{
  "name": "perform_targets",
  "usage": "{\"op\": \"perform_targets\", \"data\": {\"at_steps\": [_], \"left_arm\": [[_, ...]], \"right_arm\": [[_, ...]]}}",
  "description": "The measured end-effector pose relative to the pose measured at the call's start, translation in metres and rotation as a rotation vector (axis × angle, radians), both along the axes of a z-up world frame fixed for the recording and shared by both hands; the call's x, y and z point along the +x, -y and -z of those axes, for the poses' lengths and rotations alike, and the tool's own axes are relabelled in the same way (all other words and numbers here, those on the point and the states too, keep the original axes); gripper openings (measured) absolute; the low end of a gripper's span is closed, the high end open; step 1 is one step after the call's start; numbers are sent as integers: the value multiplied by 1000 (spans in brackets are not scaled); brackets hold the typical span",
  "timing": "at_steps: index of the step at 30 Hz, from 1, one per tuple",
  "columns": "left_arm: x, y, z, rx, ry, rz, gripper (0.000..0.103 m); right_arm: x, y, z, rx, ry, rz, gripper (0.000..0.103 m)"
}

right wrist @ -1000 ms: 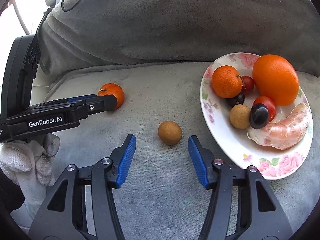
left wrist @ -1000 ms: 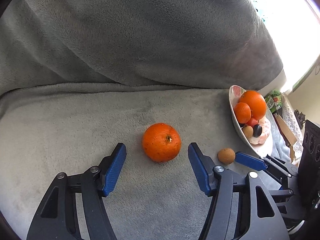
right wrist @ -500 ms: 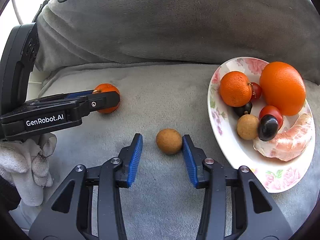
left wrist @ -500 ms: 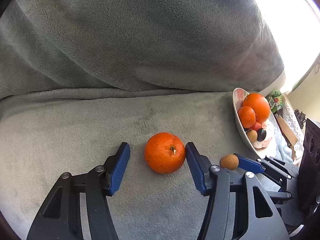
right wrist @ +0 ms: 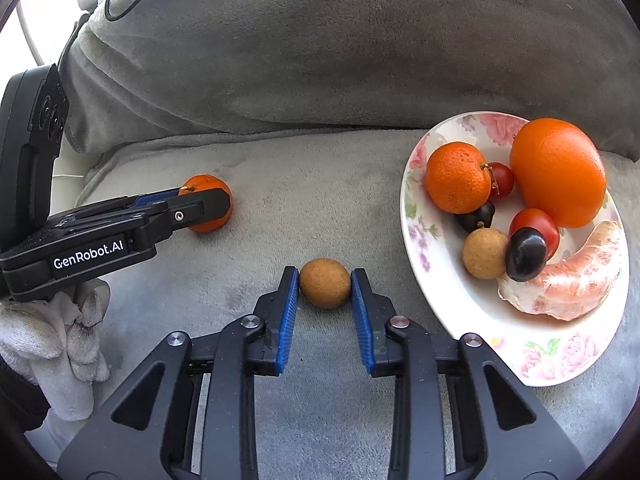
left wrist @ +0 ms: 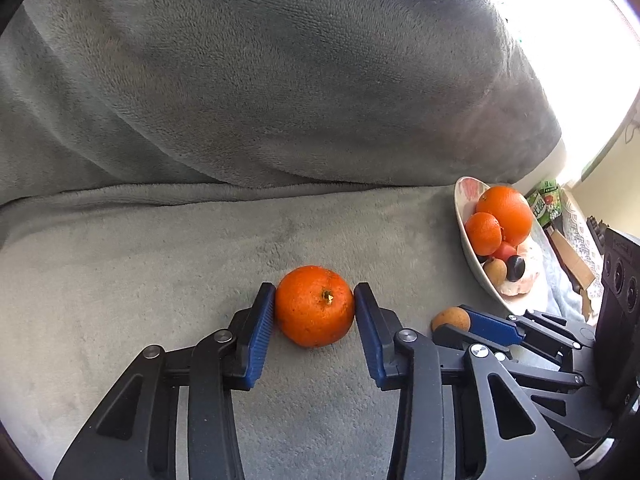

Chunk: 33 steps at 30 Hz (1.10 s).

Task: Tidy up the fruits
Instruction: 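Grasp the mandarin with the left gripper while the right gripper grasps the brown round fruit, then carry the mandarin with the left gripper to the bowl while the right gripper carries the brown fruit there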

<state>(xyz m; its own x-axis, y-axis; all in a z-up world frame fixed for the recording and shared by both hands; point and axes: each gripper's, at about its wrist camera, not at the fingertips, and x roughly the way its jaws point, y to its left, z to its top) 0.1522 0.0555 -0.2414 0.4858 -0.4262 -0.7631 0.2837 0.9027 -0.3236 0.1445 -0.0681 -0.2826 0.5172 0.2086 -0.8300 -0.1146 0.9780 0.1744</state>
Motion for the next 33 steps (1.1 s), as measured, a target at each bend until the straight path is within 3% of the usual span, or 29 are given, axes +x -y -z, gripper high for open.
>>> {"op": "perform_targets", "data": {"at_steps": [16, 33], "left_arm": [[-14, -5, -33, -5, 31, -41, 38], [-22, 50, -66, -3, 54, -38, 38]], "right_arm": [[-8, 14, -36, 27, 33, -54, 28], [-19, 64, -71, 32, 55, -57, 28]]}}
